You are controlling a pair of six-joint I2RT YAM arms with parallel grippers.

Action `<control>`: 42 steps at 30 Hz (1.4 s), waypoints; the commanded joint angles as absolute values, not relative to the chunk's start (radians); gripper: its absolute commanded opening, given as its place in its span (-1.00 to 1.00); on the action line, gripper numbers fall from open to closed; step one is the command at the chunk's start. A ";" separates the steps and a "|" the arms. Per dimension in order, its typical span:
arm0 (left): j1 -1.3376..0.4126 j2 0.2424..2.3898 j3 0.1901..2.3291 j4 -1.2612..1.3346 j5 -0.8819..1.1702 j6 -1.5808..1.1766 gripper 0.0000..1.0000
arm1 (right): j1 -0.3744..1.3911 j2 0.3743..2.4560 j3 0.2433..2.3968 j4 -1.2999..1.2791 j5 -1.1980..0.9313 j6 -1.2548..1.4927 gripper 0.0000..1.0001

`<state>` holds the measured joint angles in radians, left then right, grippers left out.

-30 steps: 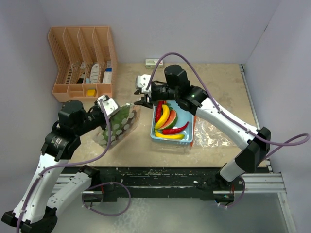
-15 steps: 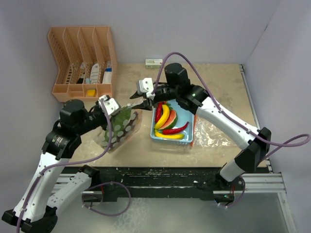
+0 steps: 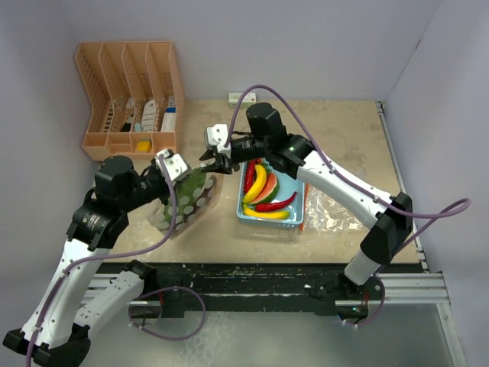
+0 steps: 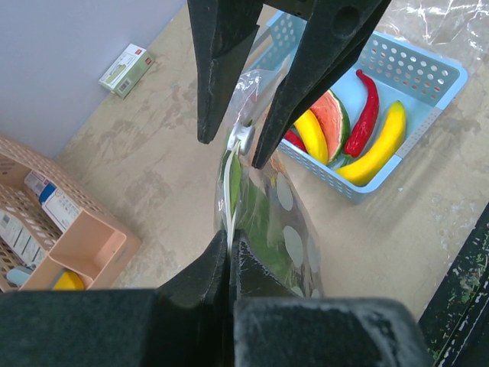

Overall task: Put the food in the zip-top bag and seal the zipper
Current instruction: Zip the zipper food storage bag at the center of the board.

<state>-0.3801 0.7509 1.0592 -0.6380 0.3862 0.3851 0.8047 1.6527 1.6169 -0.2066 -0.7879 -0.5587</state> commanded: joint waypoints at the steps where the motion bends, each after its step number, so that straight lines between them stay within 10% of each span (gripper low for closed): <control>1: -0.378 0.746 1.102 -0.556 0.399 0.387 -1.00 | 0.810 1.617 1.653 -0.135 -0.811 -0.521 -0.34; 13: -0.378 0.739 1.101 -0.560 0.389 0.384 -1.00 | 0.811 1.648 1.696 -0.214 -0.793 -0.515 -1.00; 42: -0.377 0.637 1.147 -0.590 0.156 0.368 -1.00 | 0.630 1.615 1.590 -0.235 -0.572 -0.483 -1.00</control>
